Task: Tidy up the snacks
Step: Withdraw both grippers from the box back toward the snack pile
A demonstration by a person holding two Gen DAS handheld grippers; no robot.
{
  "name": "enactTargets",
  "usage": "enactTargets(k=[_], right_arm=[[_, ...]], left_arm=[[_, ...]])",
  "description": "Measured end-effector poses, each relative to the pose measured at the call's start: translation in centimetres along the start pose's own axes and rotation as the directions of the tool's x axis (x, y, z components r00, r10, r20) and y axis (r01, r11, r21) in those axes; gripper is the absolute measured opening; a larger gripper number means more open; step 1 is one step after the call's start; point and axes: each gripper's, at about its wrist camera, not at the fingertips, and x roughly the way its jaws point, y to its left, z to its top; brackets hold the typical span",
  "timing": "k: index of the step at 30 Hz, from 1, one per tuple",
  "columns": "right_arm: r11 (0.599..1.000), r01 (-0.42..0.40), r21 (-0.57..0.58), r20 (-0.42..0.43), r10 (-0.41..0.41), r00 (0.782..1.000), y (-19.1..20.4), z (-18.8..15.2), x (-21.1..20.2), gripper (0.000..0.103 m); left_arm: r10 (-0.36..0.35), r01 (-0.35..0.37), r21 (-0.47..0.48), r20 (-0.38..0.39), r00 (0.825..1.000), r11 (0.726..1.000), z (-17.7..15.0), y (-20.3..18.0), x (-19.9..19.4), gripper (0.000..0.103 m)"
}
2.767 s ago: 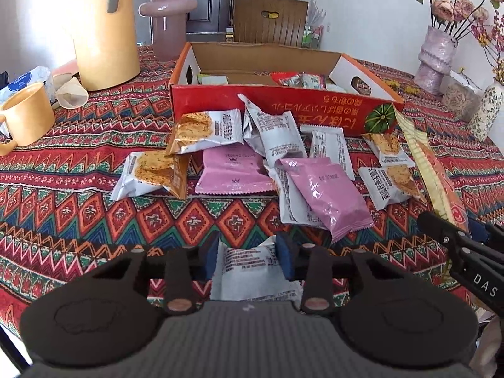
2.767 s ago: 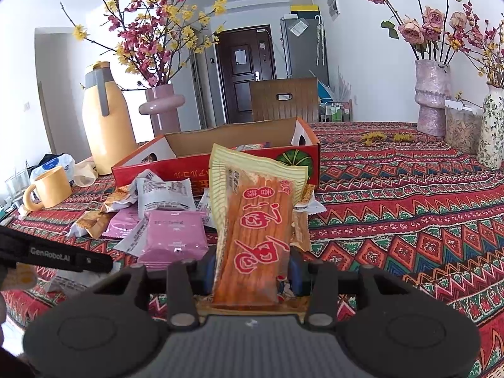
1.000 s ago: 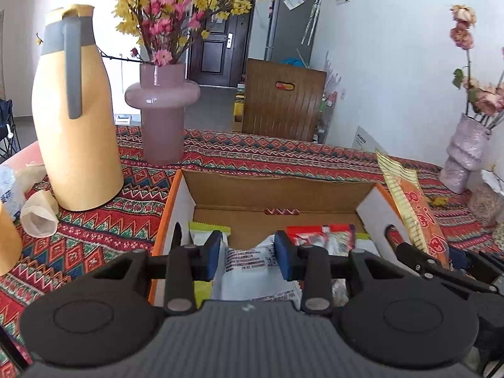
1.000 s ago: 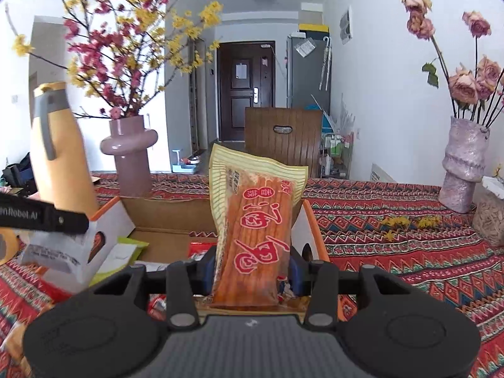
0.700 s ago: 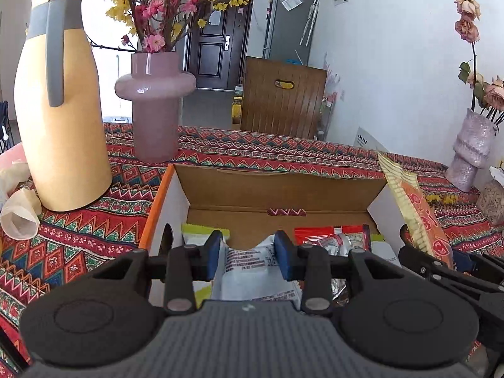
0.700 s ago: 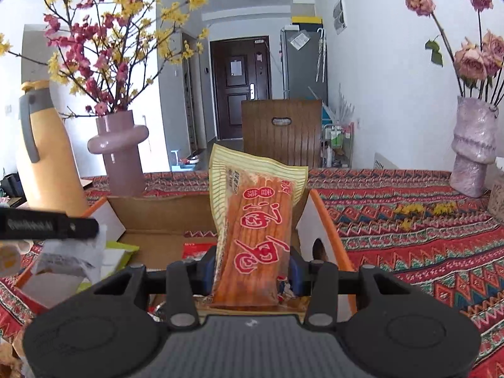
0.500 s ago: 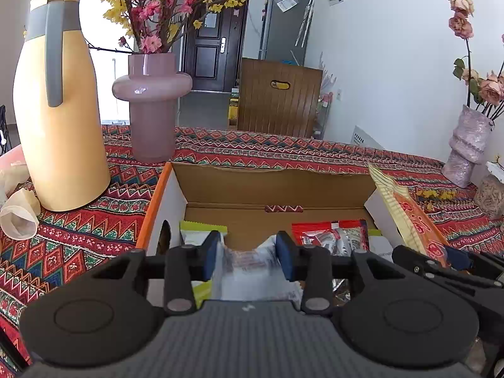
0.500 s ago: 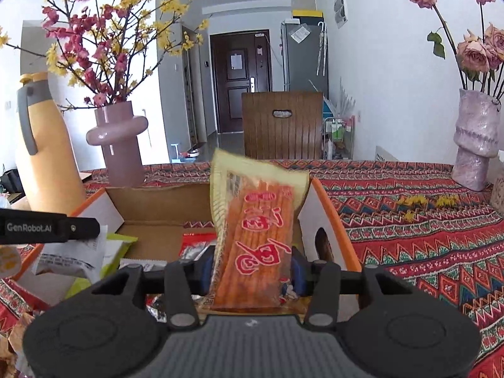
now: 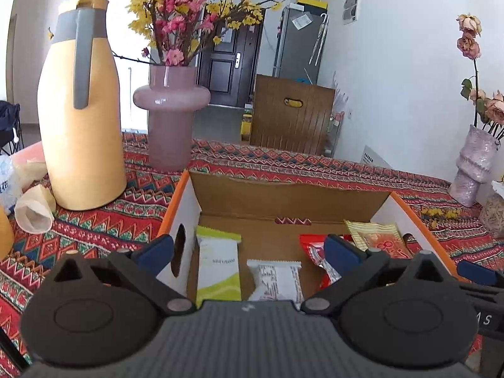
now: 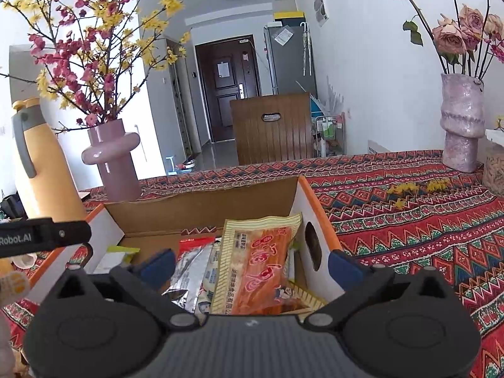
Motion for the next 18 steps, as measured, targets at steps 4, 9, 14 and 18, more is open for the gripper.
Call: enactTargets(k=[4, 9, 14, 18], right_arm=[[1.000, -0.002, 0.002, 0.020, 0.002, 1.000, 0.0, 0.2, -0.5, 0.103], [0.999, -0.037, 0.005, 0.027, 0.037, 0.999, -0.5, 1.0, -1.1, 0.103], [1.000, -0.029, 0.006, 0.043, 0.029, 0.999, -0.7, 1.4, -3.0, 0.103], [1.000, -0.030, -0.004, 0.060, 0.030, 0.998, -1.3, 0.6, -5.7, 0.103]], left_arm=[[-0.001, 0.001, 0.015, 0.028, 1.000, 1.000, 0.3, -0.2, -1.3, 0.103], [0.010, -0.011, 0.009, 0.080, 0.997, 1.000, 1.1, -0.1, -4.3, 0.103], [0.005, -0.007, 0.026, 0.084, 0.996, 1.000, 0.1, 1.2, -6.9, 0.103], [0.042, -0.045, 0.049, 0.056, 0.998, 0.998, -1.9, 3.5, -7.7, 0.103]])
